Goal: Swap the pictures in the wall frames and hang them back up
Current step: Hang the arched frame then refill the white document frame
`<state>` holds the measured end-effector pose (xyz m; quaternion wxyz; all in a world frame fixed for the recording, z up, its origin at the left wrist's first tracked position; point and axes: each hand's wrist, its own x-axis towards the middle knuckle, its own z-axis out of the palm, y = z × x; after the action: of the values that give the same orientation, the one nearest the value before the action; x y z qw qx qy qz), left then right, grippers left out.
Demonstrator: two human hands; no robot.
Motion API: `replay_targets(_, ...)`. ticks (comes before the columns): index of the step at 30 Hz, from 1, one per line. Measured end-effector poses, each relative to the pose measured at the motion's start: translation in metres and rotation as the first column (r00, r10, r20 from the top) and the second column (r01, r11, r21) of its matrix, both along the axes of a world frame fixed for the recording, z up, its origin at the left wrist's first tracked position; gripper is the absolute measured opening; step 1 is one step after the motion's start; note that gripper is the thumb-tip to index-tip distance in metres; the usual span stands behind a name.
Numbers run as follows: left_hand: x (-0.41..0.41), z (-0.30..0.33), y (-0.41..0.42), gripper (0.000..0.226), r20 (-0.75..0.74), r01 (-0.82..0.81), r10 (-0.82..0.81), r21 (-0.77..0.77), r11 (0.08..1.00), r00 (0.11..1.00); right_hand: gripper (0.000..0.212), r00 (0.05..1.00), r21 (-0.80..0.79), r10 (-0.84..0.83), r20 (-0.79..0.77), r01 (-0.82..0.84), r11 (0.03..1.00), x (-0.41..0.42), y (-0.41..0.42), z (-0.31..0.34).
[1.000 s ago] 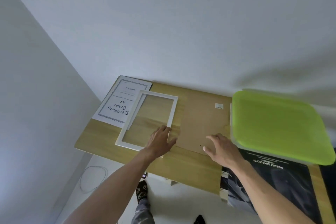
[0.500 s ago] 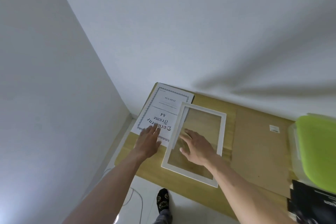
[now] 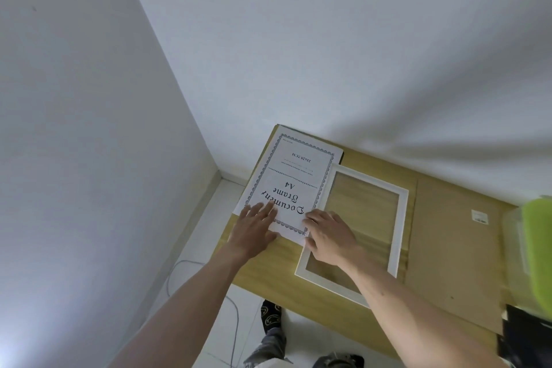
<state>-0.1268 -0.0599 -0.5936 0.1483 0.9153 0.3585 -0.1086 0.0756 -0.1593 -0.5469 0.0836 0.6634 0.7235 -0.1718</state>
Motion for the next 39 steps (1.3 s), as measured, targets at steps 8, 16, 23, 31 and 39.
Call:
replay_targets(8, 0.005, 0.001, 0.003, 0.038, 0.079, 0.070, -0.083, 0.154, 0.986, 0.993, 0.064, 0.985, -0.022, -0.057, 0.161, 0.062, 0.998, -0.012, 0.006, -0.004)
replay_targets(16, 0.005, 0.006, 0.006, 0.014, 0.240, -0.047, 0.006, 0.169, 0.984, 0.971, 0.054, 0.983, 0.088, -0.130, 0.130, 0.119, 0.989, -0.019, -0.003, -0.017)
replay_targets(23, -0.003, 0.024, 0.024, 0.042, 0.386, -0.060, 0.018, 0.098, 0.993, 0.922, 0.024, 0.969, 0.315, -0.242, -0.059, 0.248, 0.916, -0.014, 0.012, -0.009)
replay_targets(31, -0.017, 0.066, 0.038, 0.032, 0.453, 0.003, -0.146, 0.300, 0.954, 0.880, 0.037, 0.900, 0.272, -0.253, -0.354, 0.358, 0.893, 0.013, 0.036, 0.044)
replay_targets(39, 0.005, 0.147, 0.035, 0.019, 0.549, -0.131, -0.131, 0.413, 0.901, 0.825, 0.059, 0.918, 0.389, -0.053, -0.394, 0.218, 0.895, 0.028, 0.017, 0.100)
